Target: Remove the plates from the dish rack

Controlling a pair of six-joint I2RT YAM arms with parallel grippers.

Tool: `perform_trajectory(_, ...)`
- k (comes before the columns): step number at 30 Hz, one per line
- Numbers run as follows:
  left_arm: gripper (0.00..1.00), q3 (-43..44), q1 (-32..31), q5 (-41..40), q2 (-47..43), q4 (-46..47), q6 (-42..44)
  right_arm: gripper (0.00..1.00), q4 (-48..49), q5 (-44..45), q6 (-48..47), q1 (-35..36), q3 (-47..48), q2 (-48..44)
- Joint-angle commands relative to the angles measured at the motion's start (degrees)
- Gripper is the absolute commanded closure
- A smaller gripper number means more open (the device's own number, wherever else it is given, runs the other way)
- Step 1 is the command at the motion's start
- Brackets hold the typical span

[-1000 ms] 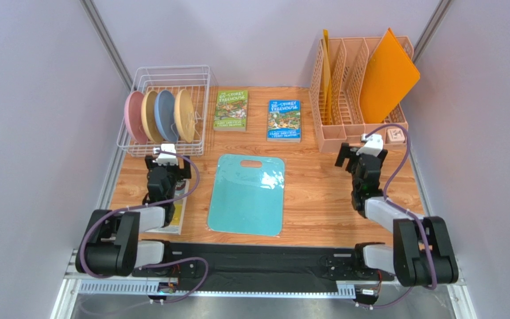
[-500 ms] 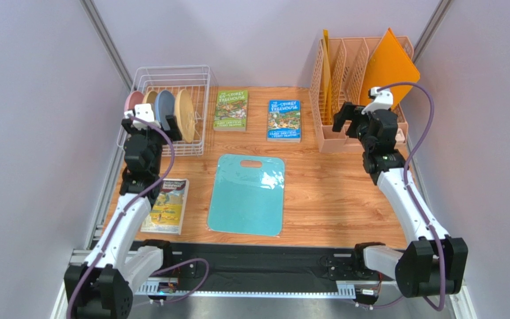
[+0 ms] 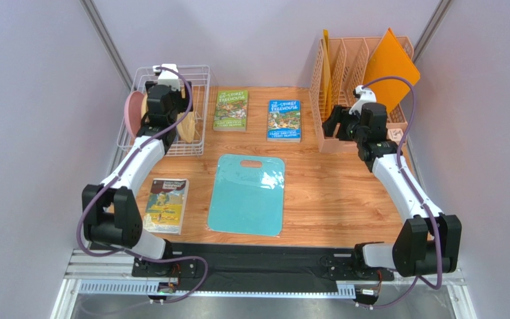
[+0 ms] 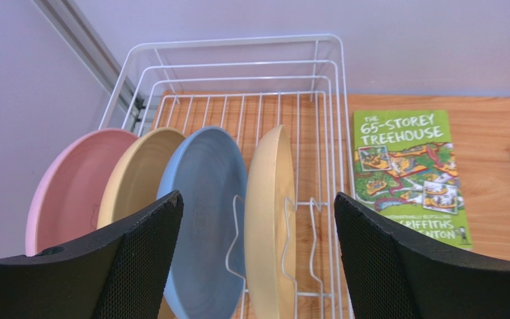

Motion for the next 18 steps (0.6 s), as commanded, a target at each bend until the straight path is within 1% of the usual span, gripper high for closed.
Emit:
perform_trajectory(1,0.15,4.1,-1.7,-8.8,4.7,-2.9,3.6,0.26,-0.6,-2.2,0.4,0.3,3.2,-0.9)
perform_trajectory(4,0.19,4.5,-3.0,-14.3,6.9,-2.3,5.1,0.25,-1.1,-1.9,0.2,0.4,3.3,-1.5)
perform_trajectory(7,0.23,5.5,-3.2,-16.3,9.1,-2.7,5.2,0.25,-1.0,-1.6,-0.1,0.4,3.2,-1.9)
perform_trajectory(8,0.28,5.7,-3.3,-16.8,9.6,-3.4,5.2,0.26,-1.0,-1.6,0.0,0.4,3.3,-1.9)
perform_trajectory(10,0.33,5.5,-3.5,-18.7,10.7,-3.2,5.3,0.26,-1.0,-1.7,-0.1,0.4,3.2,-1.9)
perform_trajectory(11,0.40,5.2,-3.8,-19.6,10.9,-2.1,5.8,0.28,-1.0,-1.8,0.0,0.4,3.1,-1.9)
perform_trajectory(12,0.43,4.6,-3.9,-21.7,11.2,-1.7,5.9,0.29,-0.7,-1.8,0.0,0.3,3.1,-1.9)
perform_trajectory(13,0.47,4.3,-4.0,-22.1,11.1,-1.4,5.9,0.29,-0.6,-1.6,0.0,0.3,2.7,-1.9)
perform_trajectory(14,0.56,3.9,-4.2,-22.2,11.0,-0.6,6.1,0.29,-0.5,-1.6,-0.1,0.4,2.7,-1.9)
perform_trajectory(15,0.60,3.4,-4.4,-22.5,10.9,-0.3,6.0,0.29,-0.6,-1.6,0.0,0.3,2.6,-1.9)
perform_trajectory(16,0.68,3.3,-4.5,-22.7,10.9,0.0,6.1,0.30,-0.6,-1.5,-0.1,0.4,2.4,-1.7)
perform_trajectory(17,0.79,3.3,-4.8,-23.1,11.0,0.2,6.5,0.30,-0.5,-1.4,0.0,0.4,2.4,-1.7)
perform_trajectory(18,0.85,3.1,-5.1,-23.9,10.9,0.5,6.8,0.30,-0.6,-1.4,0.0,0.4,2.3,-1.7)
